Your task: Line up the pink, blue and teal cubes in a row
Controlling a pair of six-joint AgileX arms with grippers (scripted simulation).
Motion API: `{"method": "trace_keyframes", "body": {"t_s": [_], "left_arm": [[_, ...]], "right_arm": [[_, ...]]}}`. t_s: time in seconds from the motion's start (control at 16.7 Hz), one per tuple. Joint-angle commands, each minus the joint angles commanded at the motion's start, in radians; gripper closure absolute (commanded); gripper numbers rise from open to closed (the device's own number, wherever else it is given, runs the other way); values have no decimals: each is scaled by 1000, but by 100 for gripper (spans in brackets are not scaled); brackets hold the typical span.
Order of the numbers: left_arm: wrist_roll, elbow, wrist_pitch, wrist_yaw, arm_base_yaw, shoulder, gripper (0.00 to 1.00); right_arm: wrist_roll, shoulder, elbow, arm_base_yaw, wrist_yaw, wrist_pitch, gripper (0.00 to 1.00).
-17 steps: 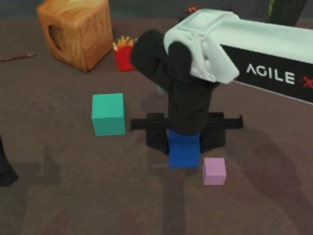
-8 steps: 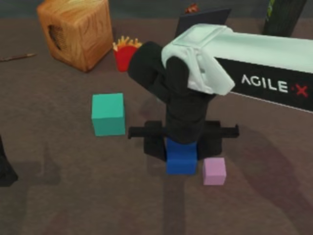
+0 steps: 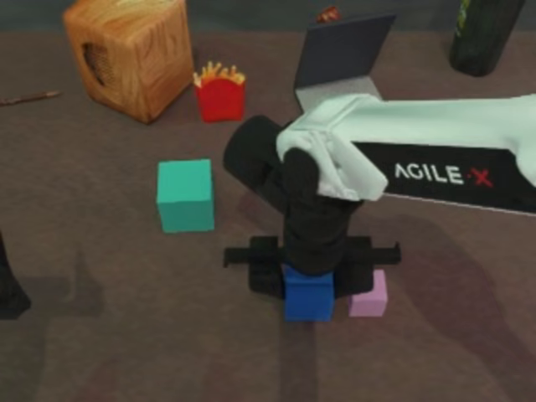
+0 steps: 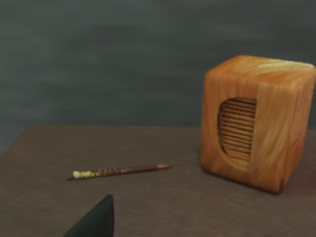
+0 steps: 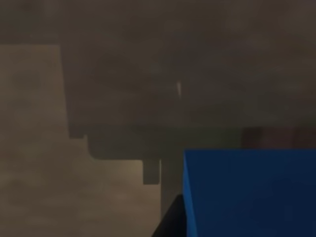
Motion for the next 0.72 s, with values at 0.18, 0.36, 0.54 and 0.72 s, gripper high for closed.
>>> {"method": "trace_keyframes", "body": {"t_s": [0.18,0.36,0.54,0.72], "left_arm": [[0,0,0,0,0,0,0],[0,0,0,0,0,0,0],[0,0,0,0,0,0,0],[0,0,0,0,0,0,0]], "right_arm": [[0,0,0,0,0,0,85],[0,0,0,0,0,0,62],[0,0,0,0,0,0,40],[0,0,0,0,0,0,17]]}}
